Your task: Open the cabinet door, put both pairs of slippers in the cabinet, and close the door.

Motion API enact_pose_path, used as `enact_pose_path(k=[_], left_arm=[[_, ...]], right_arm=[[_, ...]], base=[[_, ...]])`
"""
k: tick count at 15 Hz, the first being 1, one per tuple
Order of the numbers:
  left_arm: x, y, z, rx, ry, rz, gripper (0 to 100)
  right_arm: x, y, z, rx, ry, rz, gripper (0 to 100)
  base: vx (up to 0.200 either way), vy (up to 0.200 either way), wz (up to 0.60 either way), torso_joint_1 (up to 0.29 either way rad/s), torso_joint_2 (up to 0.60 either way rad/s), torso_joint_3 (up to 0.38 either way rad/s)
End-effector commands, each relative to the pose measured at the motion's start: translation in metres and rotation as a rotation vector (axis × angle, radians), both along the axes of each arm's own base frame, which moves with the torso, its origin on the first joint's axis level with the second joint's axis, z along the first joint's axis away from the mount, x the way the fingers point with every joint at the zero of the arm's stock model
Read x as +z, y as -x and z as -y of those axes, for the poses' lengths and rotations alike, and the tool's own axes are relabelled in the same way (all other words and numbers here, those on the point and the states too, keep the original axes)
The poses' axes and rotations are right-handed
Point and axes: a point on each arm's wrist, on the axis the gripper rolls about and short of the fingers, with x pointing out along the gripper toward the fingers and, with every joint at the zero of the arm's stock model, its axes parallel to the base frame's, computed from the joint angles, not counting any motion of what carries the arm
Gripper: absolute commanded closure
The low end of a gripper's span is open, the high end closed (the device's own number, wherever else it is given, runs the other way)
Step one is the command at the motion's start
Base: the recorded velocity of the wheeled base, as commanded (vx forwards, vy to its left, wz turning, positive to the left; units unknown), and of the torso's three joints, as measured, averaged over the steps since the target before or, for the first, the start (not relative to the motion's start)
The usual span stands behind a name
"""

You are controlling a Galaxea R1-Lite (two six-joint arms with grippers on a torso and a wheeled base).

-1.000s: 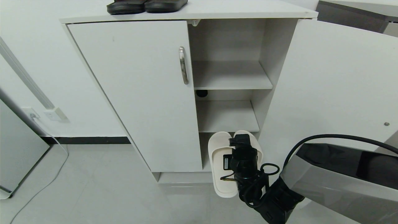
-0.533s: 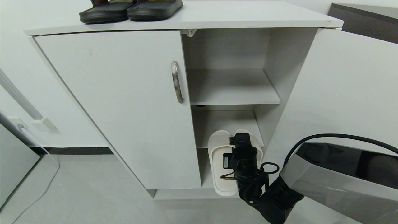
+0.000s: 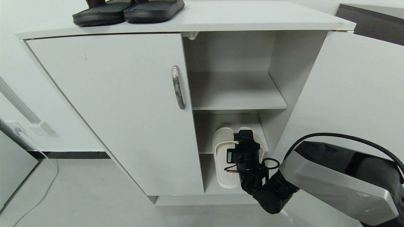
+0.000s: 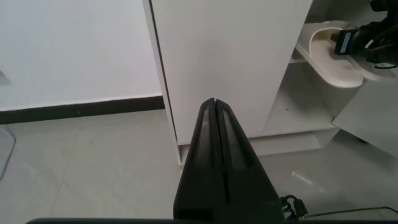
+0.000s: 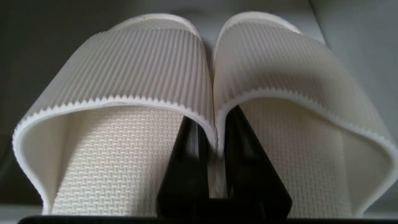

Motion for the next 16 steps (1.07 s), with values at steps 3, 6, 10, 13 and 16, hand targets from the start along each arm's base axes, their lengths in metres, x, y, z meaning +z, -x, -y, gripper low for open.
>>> enact_pose_path(k=[3, 6, 10, 13, 16], left_arm=[[0.0, 0.0, 0.0, 0.0, 0.0, -0.001, 100], [0.0, 0.0, 0.0, 0.0, 0.0, -0.001, 100], [0.0, 0.0, 0.0, 0.0, 0.002, -0.001, 100], [0.0, 0.0, 0.0, 0.0, 0.002, -0.001, 100], [0.0, 0.0, 0.0, 0.0, 0.003, -0.001, 100]], right_arm=[[0.004, -0.034, -0.008, -0.026, -0.004, 0.004, 100], [0.018, -0.061, -0.011, -0.055, -0.007, 0.008, 100], [0.025, -0.081, -0.008, -0.02, 0.01, 0.031, 100], [0.02, -0.087, -0.006, -0.024, 0.012, 0.032, 100], [0.014, -0.092, -0.004, -0.023, 0.022, 0.023, 100]], base=[[0.0, 0.0, 0.0, 0.0, 0.0, 0.0], [0.0, 0.0, 0.0, 0.0, 0.0, 0.0], [0.0, 0.0, 0.0, 0.0, 0.0, 0.0], [0.0, 0.0, 0.0, 0.0, 0.0, 0.0], [0.0, 0.0, 0.0, 0.0, 0.0, 0.0]])
